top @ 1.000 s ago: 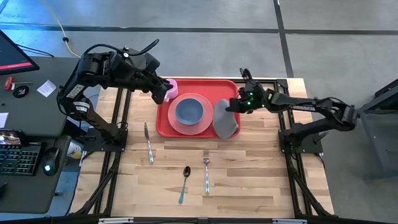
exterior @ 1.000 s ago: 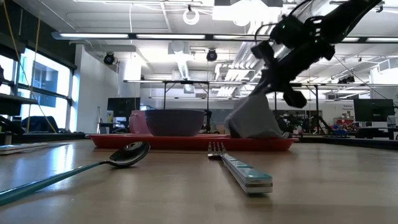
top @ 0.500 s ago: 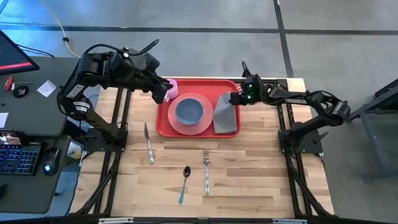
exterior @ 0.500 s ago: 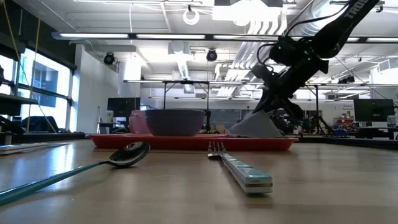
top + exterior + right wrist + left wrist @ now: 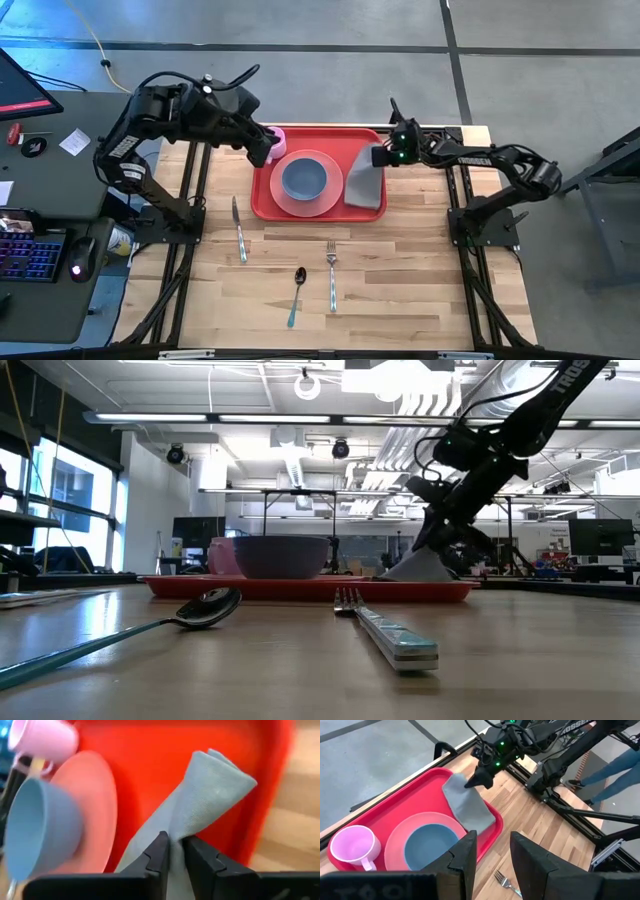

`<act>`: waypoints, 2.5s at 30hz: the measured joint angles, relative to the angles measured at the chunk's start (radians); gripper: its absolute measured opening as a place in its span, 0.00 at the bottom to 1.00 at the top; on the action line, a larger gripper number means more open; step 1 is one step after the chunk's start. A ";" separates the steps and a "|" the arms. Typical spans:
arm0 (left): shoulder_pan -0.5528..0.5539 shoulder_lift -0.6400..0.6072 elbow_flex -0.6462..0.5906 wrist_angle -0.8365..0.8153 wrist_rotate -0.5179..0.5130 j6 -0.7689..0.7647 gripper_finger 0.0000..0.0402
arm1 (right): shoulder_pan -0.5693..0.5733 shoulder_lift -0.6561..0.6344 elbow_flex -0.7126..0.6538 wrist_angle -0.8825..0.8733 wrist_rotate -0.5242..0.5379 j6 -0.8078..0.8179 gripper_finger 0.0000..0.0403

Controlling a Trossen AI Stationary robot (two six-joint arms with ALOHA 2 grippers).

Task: Set up tray
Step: Put the gray napkin on the red serving tray

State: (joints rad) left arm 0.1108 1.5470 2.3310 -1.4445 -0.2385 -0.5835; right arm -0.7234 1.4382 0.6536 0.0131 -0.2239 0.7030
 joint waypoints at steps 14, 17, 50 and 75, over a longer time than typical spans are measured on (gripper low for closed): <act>0.000 0.029 -0.001 0.004 0.053 0.001 0.38 | 0.079 0.010 0.000 0.058 0.019 -0.183 0.09; 0.000 0.027 -0.001 0.003 0.054 -0.001 0.38 | 0.057 0.021 0.000 -0.031 0.051 -0.164 0.14; 0.000 0.028 0.000 0.006 0.106 -0.061 0.38 | 0.122 0.174 0.019 0.055 0.098 -0.136 0.37; 0.000 0.028 0.000 0.002 0.136 -0.080 0.38 | 0.058 0.227 0.019 0.168 0.218 -0.285 0.24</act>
State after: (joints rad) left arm 0.1108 1.5745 2.3306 -1.4429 -0.1020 -0.6633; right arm -0.6658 1.6652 0.6724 0.1808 -0.0062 0.4178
